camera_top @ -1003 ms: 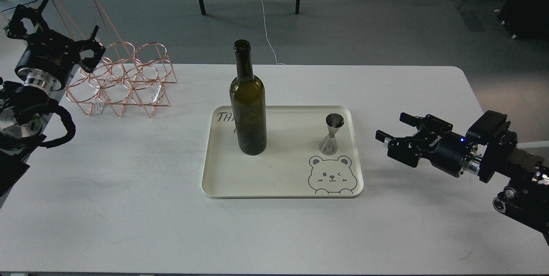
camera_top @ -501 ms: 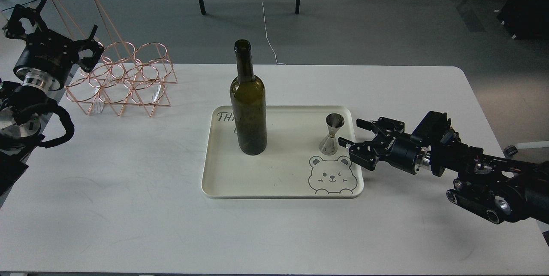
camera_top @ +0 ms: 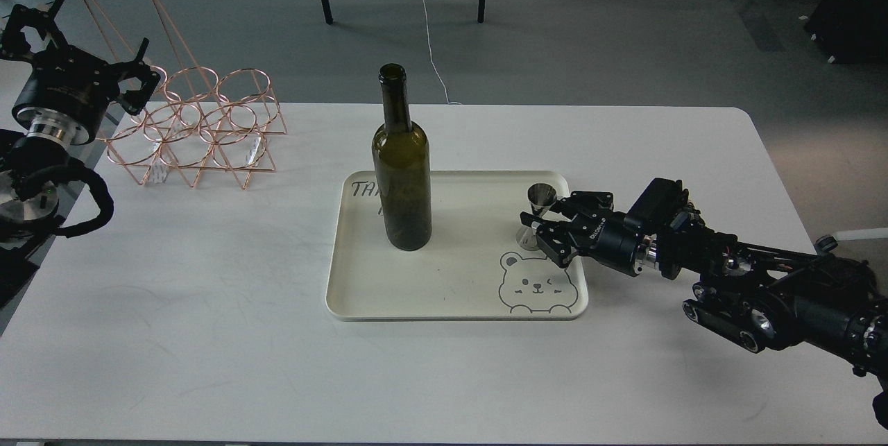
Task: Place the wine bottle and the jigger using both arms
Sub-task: 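Reach the right gripper to the steel jigger and grasp it, then lift the jigger and set it on the table beside the tray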
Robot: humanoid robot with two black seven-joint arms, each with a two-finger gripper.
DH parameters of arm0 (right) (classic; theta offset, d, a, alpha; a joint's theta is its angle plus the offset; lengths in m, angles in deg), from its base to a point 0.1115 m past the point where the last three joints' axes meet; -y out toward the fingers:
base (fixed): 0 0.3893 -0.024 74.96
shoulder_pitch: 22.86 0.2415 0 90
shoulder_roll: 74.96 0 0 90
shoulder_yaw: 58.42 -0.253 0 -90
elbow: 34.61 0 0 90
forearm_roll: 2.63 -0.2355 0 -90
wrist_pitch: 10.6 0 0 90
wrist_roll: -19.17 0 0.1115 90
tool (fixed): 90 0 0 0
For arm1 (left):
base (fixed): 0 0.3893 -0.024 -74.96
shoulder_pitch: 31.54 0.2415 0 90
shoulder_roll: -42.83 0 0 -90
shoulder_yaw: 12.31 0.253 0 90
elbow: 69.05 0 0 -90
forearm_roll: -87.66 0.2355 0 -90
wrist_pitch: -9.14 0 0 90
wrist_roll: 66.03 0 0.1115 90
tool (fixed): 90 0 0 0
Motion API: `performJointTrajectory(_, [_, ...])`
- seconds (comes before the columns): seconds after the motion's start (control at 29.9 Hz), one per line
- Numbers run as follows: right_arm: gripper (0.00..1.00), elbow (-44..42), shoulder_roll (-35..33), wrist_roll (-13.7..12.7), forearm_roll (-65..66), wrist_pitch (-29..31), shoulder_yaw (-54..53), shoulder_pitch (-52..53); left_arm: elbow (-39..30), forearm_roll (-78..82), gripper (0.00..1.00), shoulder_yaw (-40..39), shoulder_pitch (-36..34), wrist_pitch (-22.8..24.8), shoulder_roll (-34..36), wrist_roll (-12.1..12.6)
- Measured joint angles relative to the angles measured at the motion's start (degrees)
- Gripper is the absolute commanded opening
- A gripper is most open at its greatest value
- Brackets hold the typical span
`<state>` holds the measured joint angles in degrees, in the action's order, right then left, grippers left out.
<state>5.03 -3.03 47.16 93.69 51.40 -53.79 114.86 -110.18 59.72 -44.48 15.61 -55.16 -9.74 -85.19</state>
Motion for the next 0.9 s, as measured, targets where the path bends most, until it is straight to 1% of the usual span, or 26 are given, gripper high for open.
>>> performJointTrajectory(0.2, [0.26,-0.1,0.03,0.0,0.0,0.0,0.01,0.0,-0.04,0.0,0.98,0.0,-0.03,-0.11,0.09,-0.22])
performJointTrajectory(0.3, [0.21,-0.1,0.04,0.0,0.0,0.0,0.07,-0.01,-0.04,0.0,0.98,0.0,-0.13,-0.16,0.09,-0.27])
performJointTrajectory(0.33, [0.17,-0.1,0.04,0.0,0.0,0.0,0.09,0.0,-0.04,0.0,0.98,0.0,-0.2,-0.17,0.09,-0.31])
performJointTrajectory(0.53, [0.08,0.03,0.13,0.0,0.0,0.0,0.11,-0.04,-0.04,0.0,0.98,0.0,-0.22,-0.26,0.15,-0.43])
performJointTrajectory(0.67, [0.05,0.13,0.09,0.01,0.0,0.0,0.11,-0.04,-0.05,0.0,0.98,0.0,-0.22,-0.25,0.35,-0.44])
performJointTrajectory(0.9, [0.04,0.47,-0.47,0.02,-0.32,0.0,-0.07,0.66,-0.4,-0.03,0.98,0.0,-0.32,-0.32,0.55,-0.44])
